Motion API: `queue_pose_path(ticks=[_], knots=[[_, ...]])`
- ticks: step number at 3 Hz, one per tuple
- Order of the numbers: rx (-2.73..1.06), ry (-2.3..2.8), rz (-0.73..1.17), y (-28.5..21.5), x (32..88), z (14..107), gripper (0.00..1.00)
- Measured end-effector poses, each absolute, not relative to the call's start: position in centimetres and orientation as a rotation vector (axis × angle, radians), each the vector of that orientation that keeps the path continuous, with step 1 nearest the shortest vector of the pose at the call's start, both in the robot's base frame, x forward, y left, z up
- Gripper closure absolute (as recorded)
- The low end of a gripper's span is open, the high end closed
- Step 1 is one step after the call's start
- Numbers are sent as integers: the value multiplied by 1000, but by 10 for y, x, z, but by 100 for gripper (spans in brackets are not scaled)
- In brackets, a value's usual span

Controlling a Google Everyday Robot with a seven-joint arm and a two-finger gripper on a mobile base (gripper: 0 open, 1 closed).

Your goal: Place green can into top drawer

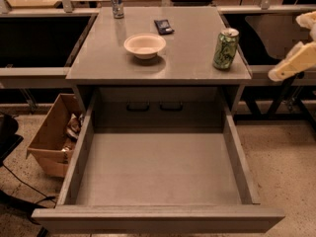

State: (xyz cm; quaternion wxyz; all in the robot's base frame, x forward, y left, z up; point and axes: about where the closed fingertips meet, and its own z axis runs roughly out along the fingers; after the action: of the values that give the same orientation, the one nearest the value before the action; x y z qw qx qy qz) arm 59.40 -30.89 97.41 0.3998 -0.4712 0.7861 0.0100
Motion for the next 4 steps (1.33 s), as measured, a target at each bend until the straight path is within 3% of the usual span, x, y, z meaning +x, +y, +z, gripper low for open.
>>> queue_pose_path(ticks=[1, 3, 4], knots=[[-995, 1828, 157, -293, 660, 959, 0], [-979, 1817, 193, -289, 669, 955, 0], [-924, 1778, 268, -279, 699, 954, 0]])
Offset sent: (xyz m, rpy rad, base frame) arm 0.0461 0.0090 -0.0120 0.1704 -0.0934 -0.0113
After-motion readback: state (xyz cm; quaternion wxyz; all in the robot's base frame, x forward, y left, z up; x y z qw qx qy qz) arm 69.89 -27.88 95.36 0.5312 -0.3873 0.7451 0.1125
